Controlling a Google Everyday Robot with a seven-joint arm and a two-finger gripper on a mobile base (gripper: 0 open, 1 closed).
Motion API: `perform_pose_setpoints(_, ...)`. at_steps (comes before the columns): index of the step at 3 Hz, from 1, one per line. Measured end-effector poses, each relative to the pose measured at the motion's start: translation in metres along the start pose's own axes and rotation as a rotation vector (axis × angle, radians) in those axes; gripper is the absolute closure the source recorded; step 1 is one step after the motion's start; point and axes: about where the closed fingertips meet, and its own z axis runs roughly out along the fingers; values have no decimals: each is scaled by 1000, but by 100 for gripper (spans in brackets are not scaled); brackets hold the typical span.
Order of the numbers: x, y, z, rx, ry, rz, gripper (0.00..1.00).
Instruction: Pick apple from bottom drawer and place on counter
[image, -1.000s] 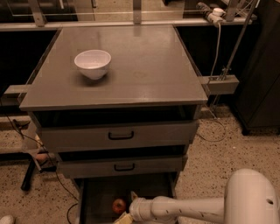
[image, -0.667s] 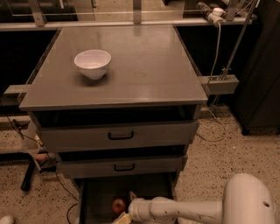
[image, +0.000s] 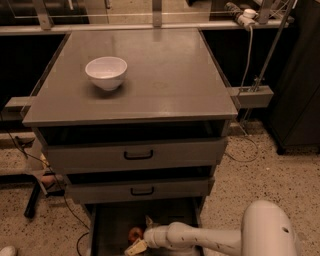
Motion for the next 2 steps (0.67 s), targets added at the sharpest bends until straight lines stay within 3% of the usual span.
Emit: perform_pose_setpoints(2,5,-10,21,-4,-18,2,0)
